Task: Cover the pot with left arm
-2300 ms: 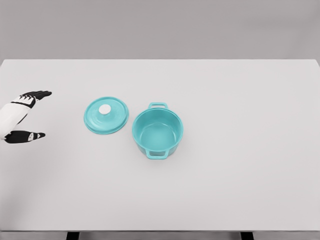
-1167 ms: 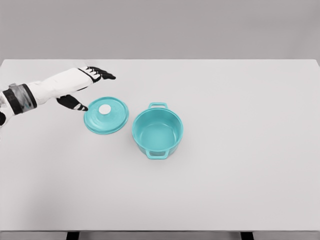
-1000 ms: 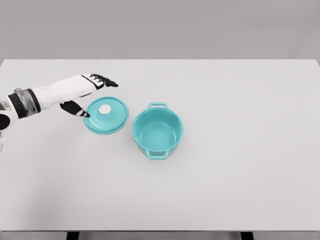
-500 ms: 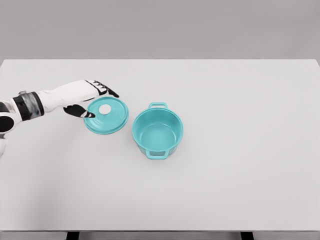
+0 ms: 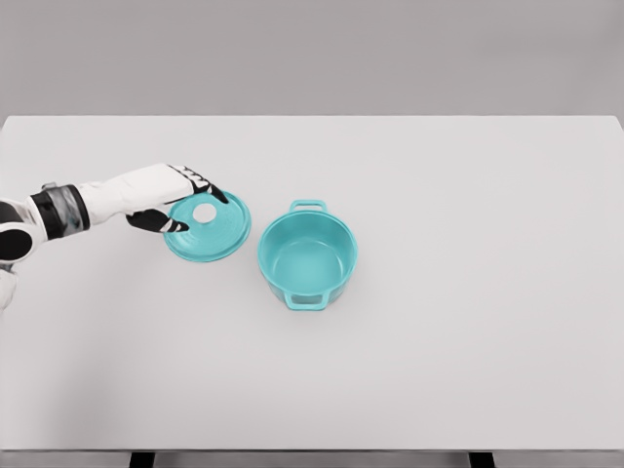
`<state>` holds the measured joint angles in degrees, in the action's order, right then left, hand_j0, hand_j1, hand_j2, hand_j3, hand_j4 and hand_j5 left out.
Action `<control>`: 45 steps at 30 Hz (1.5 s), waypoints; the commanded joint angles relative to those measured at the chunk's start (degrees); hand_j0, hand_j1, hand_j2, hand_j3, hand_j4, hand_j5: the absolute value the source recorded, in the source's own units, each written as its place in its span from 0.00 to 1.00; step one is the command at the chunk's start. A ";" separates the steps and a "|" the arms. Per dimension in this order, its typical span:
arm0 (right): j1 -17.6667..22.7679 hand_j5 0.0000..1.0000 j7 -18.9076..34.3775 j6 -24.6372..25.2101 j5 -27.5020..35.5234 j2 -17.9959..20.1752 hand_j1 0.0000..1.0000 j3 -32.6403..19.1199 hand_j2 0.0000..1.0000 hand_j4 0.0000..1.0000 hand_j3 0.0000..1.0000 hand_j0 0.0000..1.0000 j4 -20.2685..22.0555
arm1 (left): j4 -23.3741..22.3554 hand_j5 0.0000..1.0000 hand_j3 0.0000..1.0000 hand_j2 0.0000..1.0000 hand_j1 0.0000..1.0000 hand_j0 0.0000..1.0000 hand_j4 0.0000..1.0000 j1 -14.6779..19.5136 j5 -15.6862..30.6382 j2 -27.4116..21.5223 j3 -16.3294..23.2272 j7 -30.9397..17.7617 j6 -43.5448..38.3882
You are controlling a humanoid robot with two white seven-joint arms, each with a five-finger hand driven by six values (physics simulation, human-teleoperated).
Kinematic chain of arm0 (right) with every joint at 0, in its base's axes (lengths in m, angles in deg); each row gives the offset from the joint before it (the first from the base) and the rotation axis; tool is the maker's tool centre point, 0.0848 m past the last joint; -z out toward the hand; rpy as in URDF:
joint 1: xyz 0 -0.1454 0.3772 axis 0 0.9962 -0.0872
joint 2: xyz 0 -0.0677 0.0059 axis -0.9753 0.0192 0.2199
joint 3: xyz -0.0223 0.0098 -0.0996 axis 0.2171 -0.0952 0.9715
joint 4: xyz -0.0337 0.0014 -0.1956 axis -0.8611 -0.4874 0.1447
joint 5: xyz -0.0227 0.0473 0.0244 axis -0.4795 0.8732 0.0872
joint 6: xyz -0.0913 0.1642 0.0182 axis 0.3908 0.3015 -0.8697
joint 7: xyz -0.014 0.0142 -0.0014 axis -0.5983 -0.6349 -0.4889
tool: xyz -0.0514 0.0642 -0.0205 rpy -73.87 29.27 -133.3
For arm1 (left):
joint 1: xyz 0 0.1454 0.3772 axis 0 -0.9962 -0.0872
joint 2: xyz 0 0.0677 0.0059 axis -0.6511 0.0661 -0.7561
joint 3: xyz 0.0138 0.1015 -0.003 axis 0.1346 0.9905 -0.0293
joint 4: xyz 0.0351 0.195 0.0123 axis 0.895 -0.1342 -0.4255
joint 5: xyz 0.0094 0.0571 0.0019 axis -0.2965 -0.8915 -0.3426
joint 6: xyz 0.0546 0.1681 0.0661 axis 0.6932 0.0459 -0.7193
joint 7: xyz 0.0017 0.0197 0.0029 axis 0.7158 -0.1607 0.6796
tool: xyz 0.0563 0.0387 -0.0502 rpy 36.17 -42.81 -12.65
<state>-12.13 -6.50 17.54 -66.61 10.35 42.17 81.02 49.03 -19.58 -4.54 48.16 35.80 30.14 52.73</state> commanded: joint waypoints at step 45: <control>0.09 1.00 0.01 0.00 -0.01 0.00 1.00 0.01 1.00 1.00 1.00 1.00 -0.07 | -7.04 0.74 0.74 0.74 0.74 0.74 0.74 2.29 -2.74 4.03 -0.01 0.03 -0.16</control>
<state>-12.13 -6.50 17.54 -66.61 10.35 42.17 81.01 42.10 -17.29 -7.65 52.17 35.83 30.14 52.73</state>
